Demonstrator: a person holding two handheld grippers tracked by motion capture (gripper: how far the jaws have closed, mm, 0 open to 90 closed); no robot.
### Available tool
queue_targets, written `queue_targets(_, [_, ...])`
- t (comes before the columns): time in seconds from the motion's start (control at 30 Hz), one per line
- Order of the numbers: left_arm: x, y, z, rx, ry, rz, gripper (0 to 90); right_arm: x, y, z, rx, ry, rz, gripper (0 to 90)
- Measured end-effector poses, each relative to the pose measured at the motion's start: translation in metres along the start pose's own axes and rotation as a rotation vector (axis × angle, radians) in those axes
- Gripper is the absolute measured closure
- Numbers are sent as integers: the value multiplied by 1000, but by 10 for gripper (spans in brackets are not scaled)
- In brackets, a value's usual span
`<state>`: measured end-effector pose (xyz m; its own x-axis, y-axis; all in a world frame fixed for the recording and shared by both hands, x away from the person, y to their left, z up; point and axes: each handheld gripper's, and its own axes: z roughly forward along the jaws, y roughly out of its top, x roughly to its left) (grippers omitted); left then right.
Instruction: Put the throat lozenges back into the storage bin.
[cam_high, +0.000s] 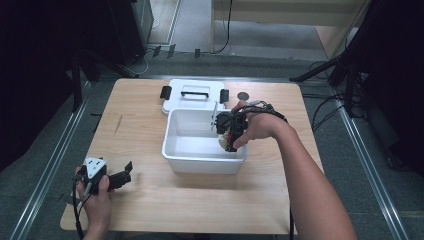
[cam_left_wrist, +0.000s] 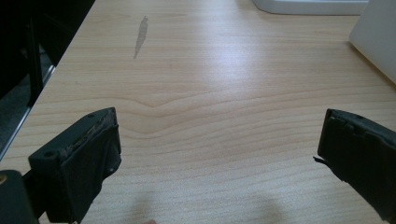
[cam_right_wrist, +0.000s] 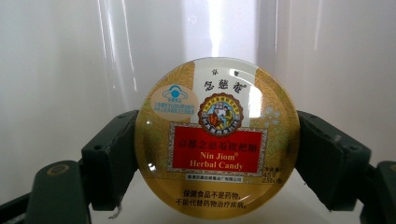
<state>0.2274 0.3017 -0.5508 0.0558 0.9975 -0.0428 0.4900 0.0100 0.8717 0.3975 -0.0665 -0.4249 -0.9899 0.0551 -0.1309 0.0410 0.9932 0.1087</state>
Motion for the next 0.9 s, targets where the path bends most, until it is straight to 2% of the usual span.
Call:
queue_targets(0.03, [0, 0, 0, -1, 0, -2, 0, -1, 0, 2, -5, 1, -16, 204])
queue_targets(0.1, [0, 0, 0, -1, 0, -1, 0, 0, 1, 3, 5, 5, 0, 204])
queue_targets(0.17, [0, 0, 0, -1, -1, -1, 0, -1, 1, 4, 1, 5, -13, 204])
queue_targets(0.3, [0, 0, 0, 2, -2, 2, 0, 1, 4, 7, 11, 16, 3, 204])
queue_targets(0.9, [0, 0, 0, 5, -5, 3, 0, -1, 12, 20, 52, 18, 11, 204])
